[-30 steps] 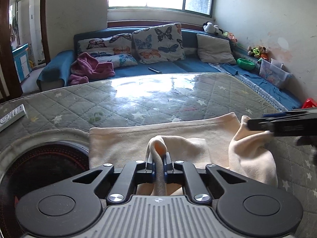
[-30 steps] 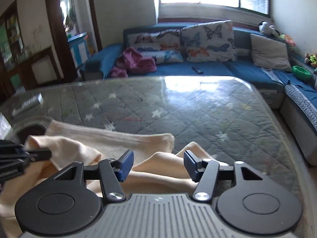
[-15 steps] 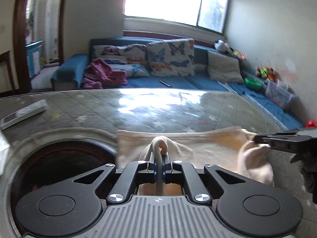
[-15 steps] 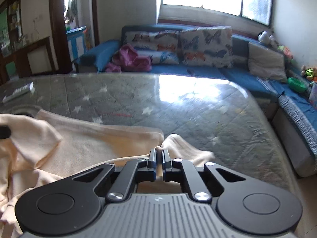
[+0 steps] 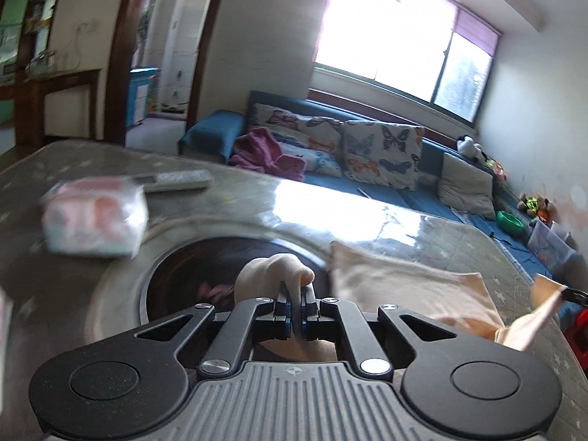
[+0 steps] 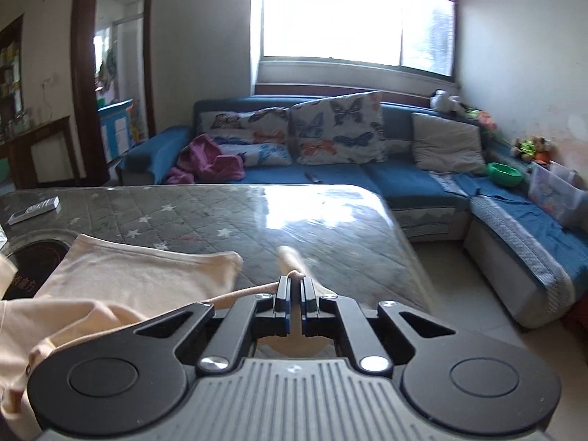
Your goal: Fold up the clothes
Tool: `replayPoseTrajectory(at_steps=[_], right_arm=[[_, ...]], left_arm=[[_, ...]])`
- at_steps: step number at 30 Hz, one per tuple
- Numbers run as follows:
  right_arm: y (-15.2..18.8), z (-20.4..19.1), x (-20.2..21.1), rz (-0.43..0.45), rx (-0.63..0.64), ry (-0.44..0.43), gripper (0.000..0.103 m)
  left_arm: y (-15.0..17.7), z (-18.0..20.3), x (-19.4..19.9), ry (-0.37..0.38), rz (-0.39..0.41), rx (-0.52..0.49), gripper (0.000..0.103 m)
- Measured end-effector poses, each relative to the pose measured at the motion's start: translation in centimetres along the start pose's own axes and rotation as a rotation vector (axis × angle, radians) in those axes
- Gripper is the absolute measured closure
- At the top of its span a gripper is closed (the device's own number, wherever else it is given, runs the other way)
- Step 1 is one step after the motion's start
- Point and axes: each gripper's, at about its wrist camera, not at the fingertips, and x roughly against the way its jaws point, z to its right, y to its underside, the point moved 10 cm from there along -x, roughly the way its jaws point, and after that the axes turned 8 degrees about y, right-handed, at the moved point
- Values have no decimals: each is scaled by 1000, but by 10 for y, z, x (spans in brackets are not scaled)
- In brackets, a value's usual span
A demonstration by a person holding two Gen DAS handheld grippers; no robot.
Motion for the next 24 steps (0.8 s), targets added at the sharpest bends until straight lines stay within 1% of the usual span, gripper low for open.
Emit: replayPoseTrajectory(at_steps=[2, 4, 5, 9, 11, 13, 16, 19, 22, 24], right_arm=[[10, 12, 10, -1, -11, 21, 99], [30, 29, 21, -21, -23, 56, 99], [47, 39, 25, -45, -29, 82, 99], [93, 64, 23, -136, -73, 140, 99], [110, 74, 21, -168, -91, 168, 100], [126, 84, 20, -194, -110, 193, 100], [128, 90, 29, -187, -116, 196, 99], [120, 90, 34, -162, -113, 181, 96], [110, 89, 30, -137, -107, 169, 93], [105, 85, 24, -132, -98, 159, 92]], left_arm=[[10, -8, 11, -11, -6, 13, 98], [21, -16, 19, -20, -18, 29, 98], [25, -20, 22, -25, -22, 40, 98], [41, -33, 22, -53, -52, 66, 98], [44, -35, 23, -75, -54, 61, 98], [46, -37, 25, -73, -66, 54, 97], [49, -40, 28, -82, -88, 50, 94], [51, -40, 33, -86, -95, 44, 89], [51, -35, 42, -93, -88, 9, 82], [49, -34, 48, -100, -76, -6, 71]])
